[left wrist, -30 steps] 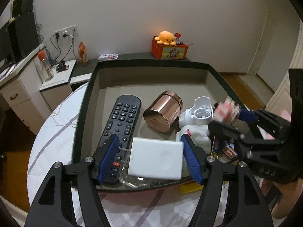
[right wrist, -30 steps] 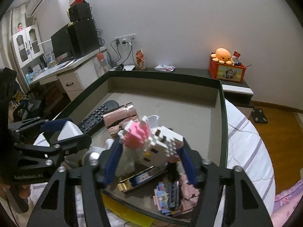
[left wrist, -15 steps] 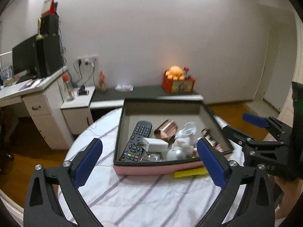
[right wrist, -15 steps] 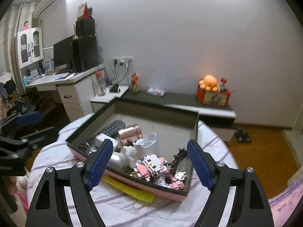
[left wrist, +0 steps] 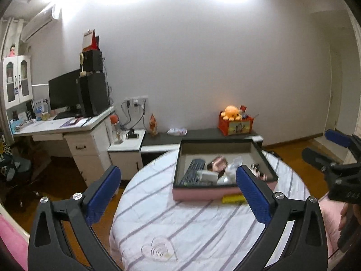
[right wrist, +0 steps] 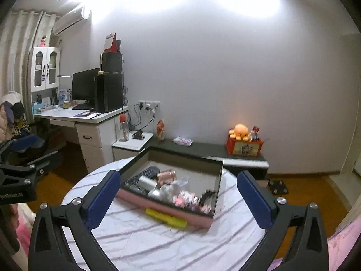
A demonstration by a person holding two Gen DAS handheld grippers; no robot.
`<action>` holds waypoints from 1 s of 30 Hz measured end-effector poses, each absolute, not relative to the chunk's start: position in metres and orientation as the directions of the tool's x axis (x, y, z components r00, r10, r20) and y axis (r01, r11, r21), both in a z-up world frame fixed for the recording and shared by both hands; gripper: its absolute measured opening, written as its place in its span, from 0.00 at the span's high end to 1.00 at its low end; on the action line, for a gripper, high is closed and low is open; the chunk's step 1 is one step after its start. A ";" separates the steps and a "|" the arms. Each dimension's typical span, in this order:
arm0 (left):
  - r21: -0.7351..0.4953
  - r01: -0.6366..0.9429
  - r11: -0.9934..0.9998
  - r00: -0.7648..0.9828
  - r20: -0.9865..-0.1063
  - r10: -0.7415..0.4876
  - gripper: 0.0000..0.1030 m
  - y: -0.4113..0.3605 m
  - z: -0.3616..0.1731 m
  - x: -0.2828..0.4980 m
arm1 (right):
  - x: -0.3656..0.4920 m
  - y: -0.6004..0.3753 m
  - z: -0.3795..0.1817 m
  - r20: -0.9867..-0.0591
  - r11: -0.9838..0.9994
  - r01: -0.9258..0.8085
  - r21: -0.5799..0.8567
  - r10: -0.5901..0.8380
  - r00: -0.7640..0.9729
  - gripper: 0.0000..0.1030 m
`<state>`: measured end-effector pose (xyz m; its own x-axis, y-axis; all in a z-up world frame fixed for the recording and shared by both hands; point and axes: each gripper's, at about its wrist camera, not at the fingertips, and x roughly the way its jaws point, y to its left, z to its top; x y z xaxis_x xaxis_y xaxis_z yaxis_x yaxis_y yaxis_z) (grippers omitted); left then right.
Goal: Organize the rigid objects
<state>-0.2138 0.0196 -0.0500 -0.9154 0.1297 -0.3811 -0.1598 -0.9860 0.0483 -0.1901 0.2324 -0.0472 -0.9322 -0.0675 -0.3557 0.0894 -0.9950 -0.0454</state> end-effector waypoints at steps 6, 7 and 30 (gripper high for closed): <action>0.080 -0.151 -0.985 -0.902 -0.418 0.105 0.00 0.022 -0.061 -0.206 | -0.174 0.247 -0.055 -0.354 -0.999 0.037 -0.020 -0.028 -0.935 0.00; 0.086 -0.150 -0.985 -0.903 -0.417 0.101 0.00 0.024 -0.062 -0.204 | -0.173 0.249 -0.056 -0.356 -0.999 0.035 -0.016 -0.027 -0.934 0.00; 0.070 -0.268 -0.961 -0.764 -0.623 0.168 0.00 0.042 -0.142 -0.251 | -0.237 0.251 -0.163 -0.614 -0.992 0.067 0.105 -0.117 -0.780 0.00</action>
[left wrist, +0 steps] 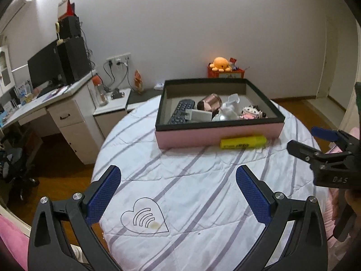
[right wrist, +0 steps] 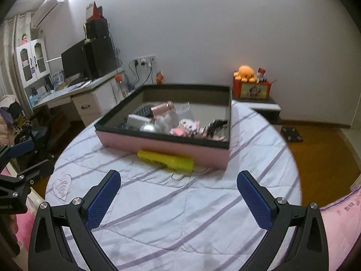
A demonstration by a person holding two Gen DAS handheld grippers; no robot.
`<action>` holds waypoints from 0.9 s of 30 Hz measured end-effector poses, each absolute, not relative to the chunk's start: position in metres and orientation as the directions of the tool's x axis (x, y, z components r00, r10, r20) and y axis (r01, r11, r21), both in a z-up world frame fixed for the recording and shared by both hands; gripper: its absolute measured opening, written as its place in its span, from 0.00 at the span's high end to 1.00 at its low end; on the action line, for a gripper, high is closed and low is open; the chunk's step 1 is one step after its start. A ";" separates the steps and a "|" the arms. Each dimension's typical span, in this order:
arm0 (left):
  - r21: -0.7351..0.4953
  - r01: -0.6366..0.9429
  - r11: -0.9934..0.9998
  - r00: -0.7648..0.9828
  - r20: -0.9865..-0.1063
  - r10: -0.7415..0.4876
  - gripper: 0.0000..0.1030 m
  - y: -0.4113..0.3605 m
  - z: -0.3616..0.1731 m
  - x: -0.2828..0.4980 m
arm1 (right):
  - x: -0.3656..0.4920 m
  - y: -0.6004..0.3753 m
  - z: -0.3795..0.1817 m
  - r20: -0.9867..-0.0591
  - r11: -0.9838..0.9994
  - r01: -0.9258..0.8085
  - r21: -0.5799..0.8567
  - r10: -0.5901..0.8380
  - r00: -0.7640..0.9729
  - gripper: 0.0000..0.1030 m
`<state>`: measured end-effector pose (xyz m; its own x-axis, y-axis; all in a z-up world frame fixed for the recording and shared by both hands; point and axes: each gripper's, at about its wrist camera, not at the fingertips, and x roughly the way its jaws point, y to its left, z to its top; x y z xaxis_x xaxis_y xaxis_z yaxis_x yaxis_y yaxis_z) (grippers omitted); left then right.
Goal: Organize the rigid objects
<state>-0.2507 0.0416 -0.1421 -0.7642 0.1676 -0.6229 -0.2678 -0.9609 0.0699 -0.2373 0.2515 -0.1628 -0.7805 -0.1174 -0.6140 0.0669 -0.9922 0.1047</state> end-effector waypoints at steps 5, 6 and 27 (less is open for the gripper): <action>0.037 -0.268 -0.963 -0.741 -0.646 0.181 0.00 0.034 -0.151 -0.275 | -0.260 0.246 -0.185 -0.670 -0.991 0.062 0.122 -0.129 -0.731 0.00; 0.017 -0.275 -0.961 -0.733 -0.650 0.198 0.00 0.031 -0.152 -0.283 | -0.265 0.245 -0.188 -0.678 -0.989 0.061 0.133 -0.136 -0.722 0.00; -0.067 -0.318 -0.946 -0.574 -0.780 0.248 0.58 0.030 -0.183 -0.439 | -0.325 0.226 -0.222 -0.786 -0.987 -0.082 0.141 -0.061 -0.615 0.00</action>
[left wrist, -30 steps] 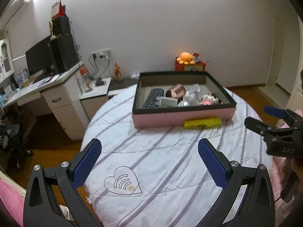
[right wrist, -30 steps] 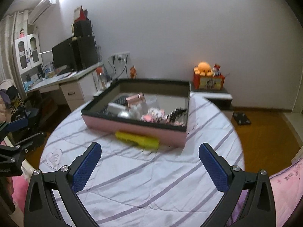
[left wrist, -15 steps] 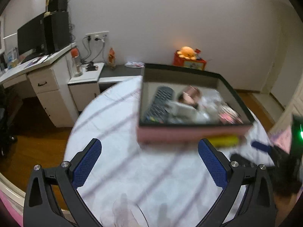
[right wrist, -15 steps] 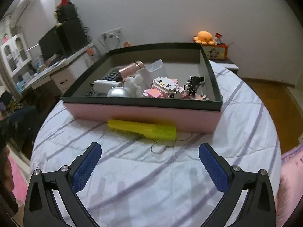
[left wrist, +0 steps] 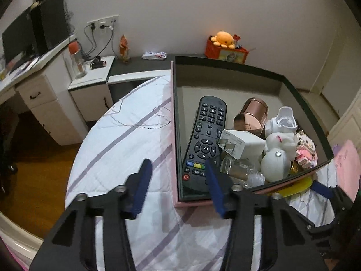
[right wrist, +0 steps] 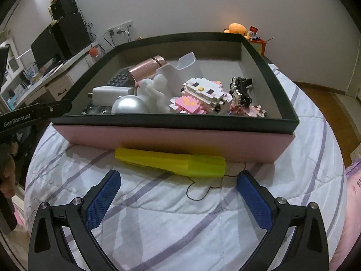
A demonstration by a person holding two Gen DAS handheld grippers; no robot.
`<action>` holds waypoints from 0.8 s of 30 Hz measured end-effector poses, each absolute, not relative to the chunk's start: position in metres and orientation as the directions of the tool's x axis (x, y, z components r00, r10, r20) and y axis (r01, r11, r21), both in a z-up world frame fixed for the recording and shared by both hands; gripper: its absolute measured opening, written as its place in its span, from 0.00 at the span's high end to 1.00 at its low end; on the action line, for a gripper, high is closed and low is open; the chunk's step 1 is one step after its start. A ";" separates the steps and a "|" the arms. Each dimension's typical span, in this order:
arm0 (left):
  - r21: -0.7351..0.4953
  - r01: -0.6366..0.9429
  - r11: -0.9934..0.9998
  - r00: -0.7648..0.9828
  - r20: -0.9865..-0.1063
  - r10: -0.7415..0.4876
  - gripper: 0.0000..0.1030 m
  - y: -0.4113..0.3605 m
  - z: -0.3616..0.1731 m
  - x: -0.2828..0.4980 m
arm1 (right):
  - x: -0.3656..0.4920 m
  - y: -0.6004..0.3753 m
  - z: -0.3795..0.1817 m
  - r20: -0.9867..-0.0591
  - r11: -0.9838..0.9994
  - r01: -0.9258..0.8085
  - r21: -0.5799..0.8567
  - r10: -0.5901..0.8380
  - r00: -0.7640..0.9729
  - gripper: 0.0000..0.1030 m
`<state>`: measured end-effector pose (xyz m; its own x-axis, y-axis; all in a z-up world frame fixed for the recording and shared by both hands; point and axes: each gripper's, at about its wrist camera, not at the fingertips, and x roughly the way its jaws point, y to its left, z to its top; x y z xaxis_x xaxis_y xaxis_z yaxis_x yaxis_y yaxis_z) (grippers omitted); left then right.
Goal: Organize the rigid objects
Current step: 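Lower the right tool toward the yellow highlighter beside the box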
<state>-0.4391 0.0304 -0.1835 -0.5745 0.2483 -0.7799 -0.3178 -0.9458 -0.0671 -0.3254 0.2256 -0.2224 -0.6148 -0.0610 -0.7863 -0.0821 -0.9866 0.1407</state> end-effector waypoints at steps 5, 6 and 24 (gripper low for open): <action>-0.066 -0.357 -0.932 -0.552 -0.790 0.268 0.76 0.037 -0.189 -0.446 | -0.332 0.220 -0.223 -0.803 -0.985 -0.116 0.124 -0.031 -0.595 0.00; -0.058 -0.359 -0.932 -0.554 -0.790 0.262 0.76 0.039 -0.189 -0.447 | -0.333 0.217 -0.222 -0.805 -0.985 -0.122 0.125 -0.028 -0.593 0.00; 0.000 -0.385 -0.923 -0.565 -0.790 0.236 0.76 0.043 -0.187 -0.444 | -0.332 0.202 -0.225 -0.825 -0.993 -0.054 0.108 -0.059 -0.562 0.00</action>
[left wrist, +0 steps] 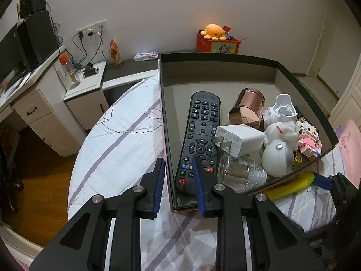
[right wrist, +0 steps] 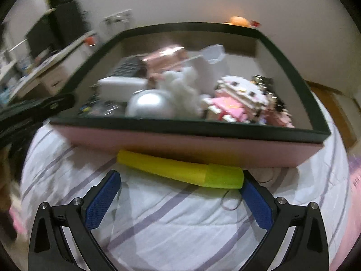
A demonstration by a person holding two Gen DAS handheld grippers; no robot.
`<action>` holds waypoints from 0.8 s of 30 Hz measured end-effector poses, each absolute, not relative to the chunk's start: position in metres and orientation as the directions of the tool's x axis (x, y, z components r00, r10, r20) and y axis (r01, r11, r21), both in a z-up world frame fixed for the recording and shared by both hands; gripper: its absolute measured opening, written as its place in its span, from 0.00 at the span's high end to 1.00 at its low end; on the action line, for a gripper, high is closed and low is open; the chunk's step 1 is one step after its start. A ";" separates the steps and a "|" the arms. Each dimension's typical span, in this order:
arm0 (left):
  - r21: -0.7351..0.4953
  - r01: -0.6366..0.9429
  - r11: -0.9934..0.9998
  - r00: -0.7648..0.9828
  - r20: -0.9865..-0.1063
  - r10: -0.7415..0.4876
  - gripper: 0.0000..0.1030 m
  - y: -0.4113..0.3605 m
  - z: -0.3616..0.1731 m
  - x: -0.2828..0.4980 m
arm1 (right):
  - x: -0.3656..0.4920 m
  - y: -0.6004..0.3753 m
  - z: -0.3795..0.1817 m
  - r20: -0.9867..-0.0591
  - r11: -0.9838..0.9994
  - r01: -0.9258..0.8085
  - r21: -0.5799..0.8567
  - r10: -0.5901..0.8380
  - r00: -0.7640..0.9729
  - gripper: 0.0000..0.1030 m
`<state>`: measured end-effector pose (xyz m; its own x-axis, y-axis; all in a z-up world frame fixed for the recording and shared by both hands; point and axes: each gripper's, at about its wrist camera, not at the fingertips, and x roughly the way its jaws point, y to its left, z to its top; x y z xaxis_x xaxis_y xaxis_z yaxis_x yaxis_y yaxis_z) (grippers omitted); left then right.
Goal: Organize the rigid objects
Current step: 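Lower the right tool toward the yellow highlighter beside the box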
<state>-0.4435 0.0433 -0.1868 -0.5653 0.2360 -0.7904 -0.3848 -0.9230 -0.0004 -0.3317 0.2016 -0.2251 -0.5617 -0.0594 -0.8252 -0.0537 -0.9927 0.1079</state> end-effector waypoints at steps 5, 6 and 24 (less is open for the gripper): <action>0.008 -0.382 -0.924 -0.571 -0.789 0.229 0.77 0.044 -0.186 -0.442 | -0.312 0.199 -0.219 -0.801 -0.986 0.093 0.137 -0.165 -0.575 0.00; 0.008 -0.381 -0.925 -0.571 -0.789 0.228 0.77 0.044 -0.186 -0.441 | -0.310 0.198 -0.218 -0.794 -0.986 0.109 0.124 -0.164 -0.586 0.00; 0.022 -0.375 -0.927 -0.571 -0.793 0.213 0.78 0.047 -0.185 -0.439 | -0.312 0.201 -0.223 -0.824 -0.984 0.170 0.060 -0.145 -0.547 0.49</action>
